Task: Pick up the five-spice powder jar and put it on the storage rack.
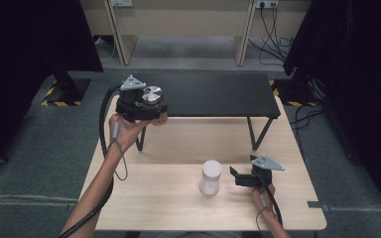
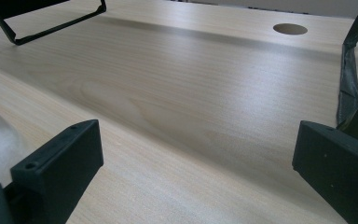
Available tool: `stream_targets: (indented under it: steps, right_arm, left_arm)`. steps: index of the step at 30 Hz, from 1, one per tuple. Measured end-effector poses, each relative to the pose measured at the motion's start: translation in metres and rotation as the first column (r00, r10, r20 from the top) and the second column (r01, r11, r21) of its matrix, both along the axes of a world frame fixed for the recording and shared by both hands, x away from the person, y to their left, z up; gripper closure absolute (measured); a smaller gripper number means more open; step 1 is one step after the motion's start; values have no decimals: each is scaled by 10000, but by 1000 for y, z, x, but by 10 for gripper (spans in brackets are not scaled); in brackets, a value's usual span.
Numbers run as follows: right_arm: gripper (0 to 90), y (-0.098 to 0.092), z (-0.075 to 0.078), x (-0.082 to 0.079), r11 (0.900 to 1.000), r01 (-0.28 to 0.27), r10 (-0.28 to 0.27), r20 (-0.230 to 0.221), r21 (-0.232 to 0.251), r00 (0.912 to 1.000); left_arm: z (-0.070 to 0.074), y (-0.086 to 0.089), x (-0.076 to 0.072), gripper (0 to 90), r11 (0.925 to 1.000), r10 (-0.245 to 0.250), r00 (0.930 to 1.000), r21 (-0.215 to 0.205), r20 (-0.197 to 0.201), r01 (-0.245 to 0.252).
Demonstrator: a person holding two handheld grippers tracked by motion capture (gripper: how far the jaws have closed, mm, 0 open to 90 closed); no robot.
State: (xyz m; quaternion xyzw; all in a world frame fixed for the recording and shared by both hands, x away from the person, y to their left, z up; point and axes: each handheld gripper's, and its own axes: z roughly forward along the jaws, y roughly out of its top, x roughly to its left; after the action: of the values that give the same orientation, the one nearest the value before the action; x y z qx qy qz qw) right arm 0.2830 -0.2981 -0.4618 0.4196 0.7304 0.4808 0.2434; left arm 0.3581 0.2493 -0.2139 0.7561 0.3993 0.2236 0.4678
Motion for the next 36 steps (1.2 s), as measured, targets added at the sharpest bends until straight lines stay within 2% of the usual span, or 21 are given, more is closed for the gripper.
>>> stream_targets:
  steps: [8,11,15,20,25,26,27,29,32,36]
  right_arm:
    - [18,0,0,0,10000,-10,10,4,-9,10000]
    - [18,0,0,0,10000,-19,19,7,-17,10000]
    - [18,0,0,0,10000,-32,32,8,-13,10000]
    - [18,0,0,0,10000,-29,29,2,-1,10000]
    - [18,0,0,0,10000,-25,25,8,-21,10000]
    - [18,0,0,0,10000,-21,21,1,-7,10000]
    - [18,0,0,0,10000,-18,18,-1,3,10000]
    - [18,0,0,0,10000,-11,11,-4,20,10000]
    - [18,0,0,0,10000,-20,20,-10,18,10000]
    - [18,-1,0,0,10000,-25,25,-25,64,10000]
  left_arm:
    - [15,-15,21,306,9977,635,9979,238,-130,-632]
    - [15,-16,30,306,9956,930,9954,128,-251,-927]
    - [13,-20,38,306,9906,1360,9900,198,-364,-1354]
    - [13,-21,42,306,9854,1687,9851,270,-322,-1679]
    - [8,-20,48,306,9786,2046,9779,-119,-418,-2053]
    - [8,-21,49,306,9782,2069,9775,-105,-425,-2075]
    - [8,-26,50,306,9769,2138,9763,143,-338,-2134]
    - [8,-31,51,306,9752,2195,9752,351,-264,-2186]
    - [5,-32,52,306,9729,2310,9726,111,-274,-2308]
    - [5,-33,54,306,9711,2388,9707,81,-265,-2387]
